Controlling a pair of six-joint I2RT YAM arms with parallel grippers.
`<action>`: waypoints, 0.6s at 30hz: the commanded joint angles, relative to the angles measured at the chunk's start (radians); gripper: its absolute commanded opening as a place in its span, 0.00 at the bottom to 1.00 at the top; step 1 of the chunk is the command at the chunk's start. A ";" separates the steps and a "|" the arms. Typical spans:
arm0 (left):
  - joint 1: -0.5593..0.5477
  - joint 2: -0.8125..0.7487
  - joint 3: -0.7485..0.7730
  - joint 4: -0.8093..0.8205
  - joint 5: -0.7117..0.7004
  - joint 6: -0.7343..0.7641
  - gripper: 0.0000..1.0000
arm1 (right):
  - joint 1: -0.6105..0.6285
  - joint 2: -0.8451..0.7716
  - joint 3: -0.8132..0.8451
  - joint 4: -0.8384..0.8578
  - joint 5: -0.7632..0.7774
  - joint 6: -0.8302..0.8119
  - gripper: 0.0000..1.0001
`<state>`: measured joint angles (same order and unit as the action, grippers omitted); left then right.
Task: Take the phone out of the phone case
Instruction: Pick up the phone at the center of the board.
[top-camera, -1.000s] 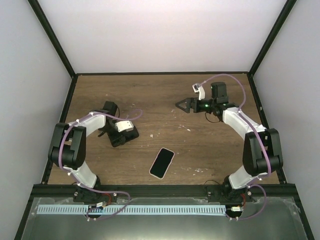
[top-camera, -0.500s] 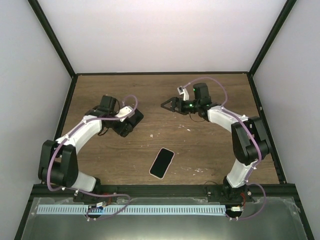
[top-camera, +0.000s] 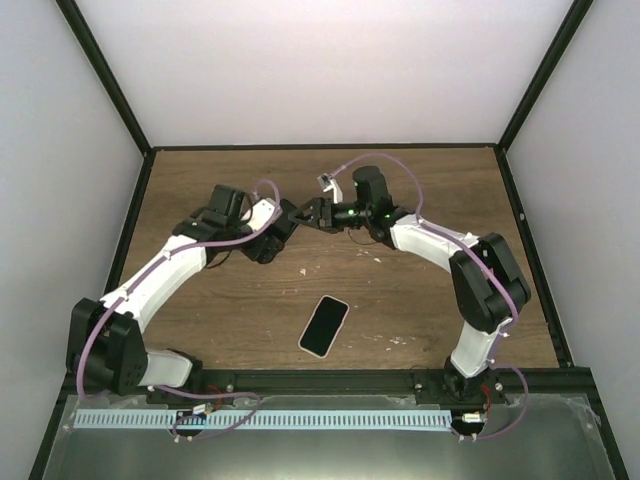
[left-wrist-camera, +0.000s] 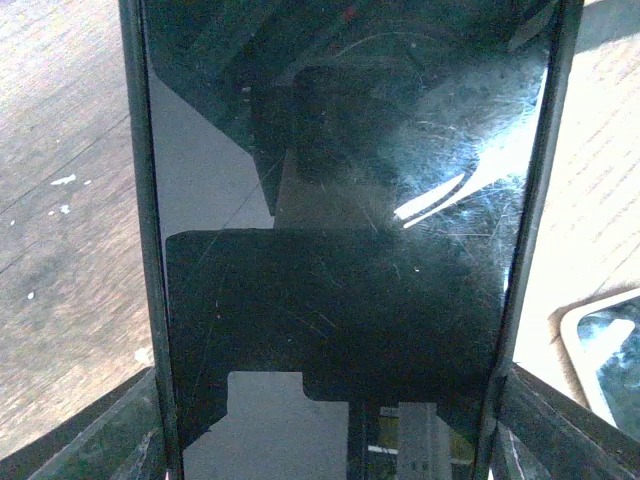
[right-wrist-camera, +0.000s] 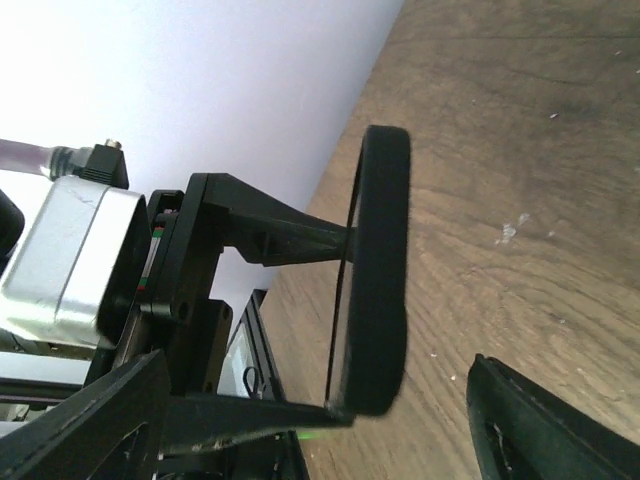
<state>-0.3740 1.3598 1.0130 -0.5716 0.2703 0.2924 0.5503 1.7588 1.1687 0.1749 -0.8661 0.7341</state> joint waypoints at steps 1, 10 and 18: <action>-0.034 -0.039 0.051 0.055 0.001 -0.057 0.37 | 0.019 0.013 0.024 0.044 0.006 0.034 0.72; -0.092 -0.070 0.060 0.072 -0.017 -0.055 0.37 | 0.021 0.024 0.017 0.060 0.024 0.050 0.41; -0.106 -0.081 0.048 0.074 -0.039 -0.037 0.37 | 0.020 0.027 0.016 0.047 0.039 0.068 0.12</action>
<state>-0.4667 1.3163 1.0344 -0.5632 0.2367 0.2466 0.5663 1.7737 1.1679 0.2314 -0.8444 0.7895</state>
